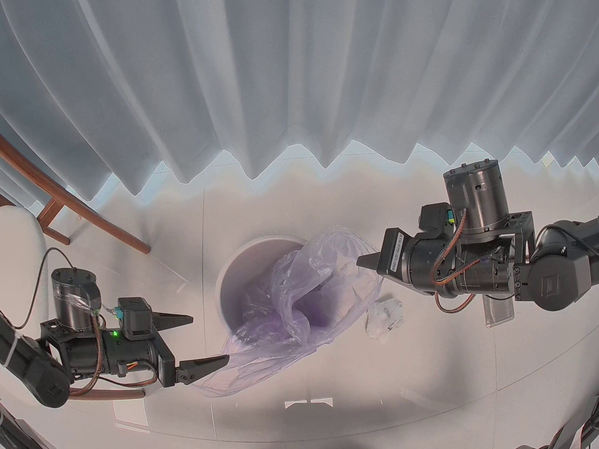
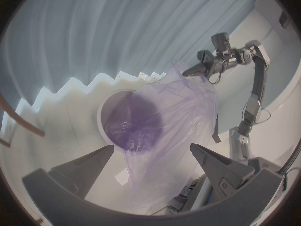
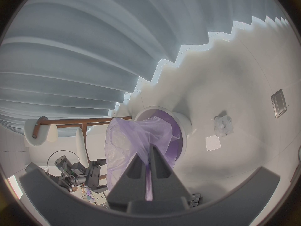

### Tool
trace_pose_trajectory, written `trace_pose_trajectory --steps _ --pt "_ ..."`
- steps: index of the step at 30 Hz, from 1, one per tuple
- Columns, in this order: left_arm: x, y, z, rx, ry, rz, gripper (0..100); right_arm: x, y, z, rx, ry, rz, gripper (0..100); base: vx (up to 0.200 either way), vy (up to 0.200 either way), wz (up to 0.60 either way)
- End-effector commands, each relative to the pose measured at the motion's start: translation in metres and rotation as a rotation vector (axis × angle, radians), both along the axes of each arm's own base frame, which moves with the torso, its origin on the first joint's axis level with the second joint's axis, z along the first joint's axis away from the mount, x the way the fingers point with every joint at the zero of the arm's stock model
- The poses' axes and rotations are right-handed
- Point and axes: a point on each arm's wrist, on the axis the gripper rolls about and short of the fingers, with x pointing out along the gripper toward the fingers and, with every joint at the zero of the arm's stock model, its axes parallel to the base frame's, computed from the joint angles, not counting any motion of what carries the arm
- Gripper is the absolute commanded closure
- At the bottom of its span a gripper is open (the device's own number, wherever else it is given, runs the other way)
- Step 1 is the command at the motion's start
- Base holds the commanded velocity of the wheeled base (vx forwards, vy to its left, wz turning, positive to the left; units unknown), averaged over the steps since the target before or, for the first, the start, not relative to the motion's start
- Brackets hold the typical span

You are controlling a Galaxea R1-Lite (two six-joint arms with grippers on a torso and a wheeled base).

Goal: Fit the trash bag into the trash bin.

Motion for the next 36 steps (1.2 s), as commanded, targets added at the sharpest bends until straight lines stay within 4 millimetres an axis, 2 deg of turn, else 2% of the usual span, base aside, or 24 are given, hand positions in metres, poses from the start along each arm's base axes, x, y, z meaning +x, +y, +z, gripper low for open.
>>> trace_pose_trajectory --steps 1,12,13,22,26,33,34,36 --pt "0.021 -0.005 -0.039 0.056 0.025 -0.080 0 0.001 0.001 0.000 0.002 0.000 -0.003 100 0.000 0.000 0.00" --pt "0.042 -0.014 -0.063 0.037 -0.059 -0.100 0 0.003 -0.001 -0.003 -0.002 0.007 -0.010 100 0.000 0.000 0.00" --pt "0.043 -0.015 -0.063 0.025 -0.084 -0.103 100 0.003 -0.001 -0.003 -0.002 0.007 -0.010 100 0.000 0.000 0.00" --pt "0.039 -0.011 -0.057 0.007 -0.111 -0.103 100 0.005 0.001 -0.007 -0.012 0.017 -0.009 100 0.000 0.000 0.00" --pt "0.021 -0.008 -0.047 -0.006 -0.110 -0.123 100 0.006 0.002 -0.007 -0.012 0.017 -0.009 100 0.000 0.000 0.00" --pt "-0.015 0.006 -0.043 -0.011 -0.056 -0.144 100 0.006 0.001 -0.007 -0.012 0.017 -0.009 100 0.000 0.000 0.00" --pt "-0.016 0.008 -0.042 -0.011 -0.062 -0.142 0 0.006 0.001 -0.007 -0.012 0.017 -0.009 100 0.000 0.000 0.00" --pt "-0.013 0.008 -0.040 -0.023 -0.079 -0.144 0 0.005 0.002 -0.008 -0.014 0.019 -0.007 100 0.000 0.000 0.00"
